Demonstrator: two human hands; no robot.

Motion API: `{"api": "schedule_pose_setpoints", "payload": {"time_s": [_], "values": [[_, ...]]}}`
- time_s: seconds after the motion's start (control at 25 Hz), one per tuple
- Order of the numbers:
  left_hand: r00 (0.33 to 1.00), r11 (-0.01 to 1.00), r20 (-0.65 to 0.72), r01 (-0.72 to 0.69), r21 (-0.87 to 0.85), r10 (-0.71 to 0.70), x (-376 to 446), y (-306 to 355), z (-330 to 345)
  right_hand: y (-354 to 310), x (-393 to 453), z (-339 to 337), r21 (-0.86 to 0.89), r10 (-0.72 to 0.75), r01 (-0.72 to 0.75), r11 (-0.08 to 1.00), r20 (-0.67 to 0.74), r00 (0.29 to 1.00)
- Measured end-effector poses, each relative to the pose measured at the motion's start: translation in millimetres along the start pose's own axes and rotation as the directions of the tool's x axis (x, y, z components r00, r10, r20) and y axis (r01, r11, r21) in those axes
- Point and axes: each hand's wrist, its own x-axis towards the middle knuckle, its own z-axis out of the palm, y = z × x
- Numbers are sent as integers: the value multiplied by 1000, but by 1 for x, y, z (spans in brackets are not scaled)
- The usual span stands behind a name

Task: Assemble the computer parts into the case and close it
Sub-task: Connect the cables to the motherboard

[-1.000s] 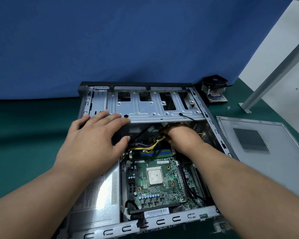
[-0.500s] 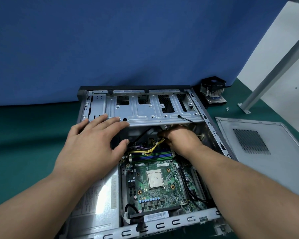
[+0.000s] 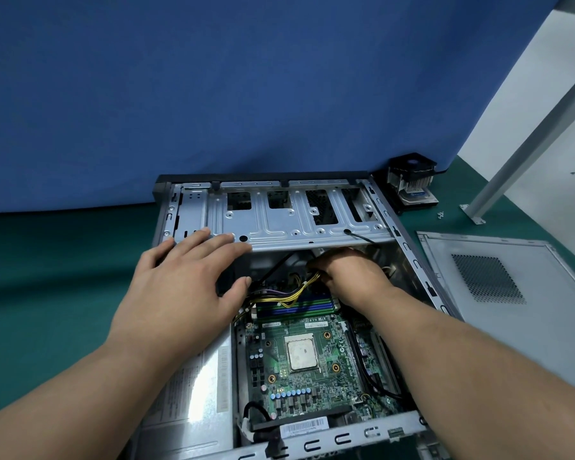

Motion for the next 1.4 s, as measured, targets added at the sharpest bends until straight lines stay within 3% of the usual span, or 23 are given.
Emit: {"api": "schedule_pose_setpoints", "payload": {"time_s": [0.52, 1.08, 1.4], "values": [[1000, 1000, -2, -7, 11, 7, 1, 1, 1, 1, -1, -5, 8, -49, 49, 999, 29, 998], [1000, 1000, -1, 0, 1, 0, 1, 0, 2, -3, 0, -3, 21, 7, -7, 1000, 14, 1000], [1000, 1000, 18, 6, 2, -6, 1, 1, 0, -18, -21, -11, -134, 7, 6, 991, 96, 995]]}}
